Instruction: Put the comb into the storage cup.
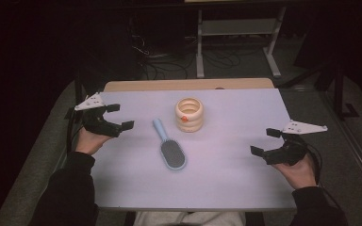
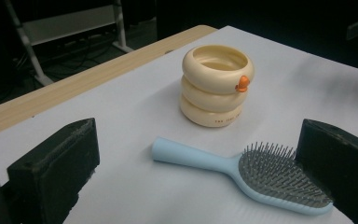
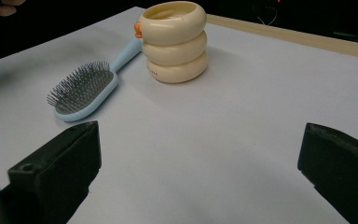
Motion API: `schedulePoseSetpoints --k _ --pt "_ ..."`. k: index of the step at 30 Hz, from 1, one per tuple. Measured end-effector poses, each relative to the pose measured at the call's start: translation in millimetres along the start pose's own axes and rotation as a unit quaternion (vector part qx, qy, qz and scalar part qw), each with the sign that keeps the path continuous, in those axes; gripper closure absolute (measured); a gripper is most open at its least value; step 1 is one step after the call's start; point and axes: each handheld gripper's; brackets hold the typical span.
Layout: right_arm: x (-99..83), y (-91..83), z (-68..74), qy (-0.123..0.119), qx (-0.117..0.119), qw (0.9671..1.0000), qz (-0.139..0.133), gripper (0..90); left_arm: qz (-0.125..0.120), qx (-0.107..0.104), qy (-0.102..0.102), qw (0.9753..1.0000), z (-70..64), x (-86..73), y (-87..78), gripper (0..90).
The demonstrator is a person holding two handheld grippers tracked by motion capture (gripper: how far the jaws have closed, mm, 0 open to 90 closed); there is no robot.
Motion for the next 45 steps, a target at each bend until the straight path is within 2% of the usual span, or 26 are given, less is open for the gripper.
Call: schedulePoseSetpoints --k 14,18,36,45 --pt "0.2 0.8 0.3 -0.001 0.004 1.0000 0.002 0.0 0.011 -0.010 0.022 0.9996 -2.6 22.1 13.8 0.0" --pt "0.3 1.2 0.6 -0.001 0.005 1.0000 0.003 0.0 0.021 -0.012 0.029 0.9993 -2.9 27.2 18.9 0.0" --pt "0.4 1.8 0.9 -0.004 0.008 0.9999 0.004 0.0 0.056 -0.020 0.055 0.9967 -1.9 52.5 53.2 0.0" --pt "0.4 2.0 0.9 -0.004 0.012 0.9999 0.005 0.0 0.078 -0.017 0.045 0.9958 2.3 54.0 71.3 0.0"
Point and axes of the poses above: each handheld gripper's, and its own axes: y roughly forward along the jaws, x roughly out of its top, z roughly to its left, and after that the axes turned 14 degrees about z, right-handed
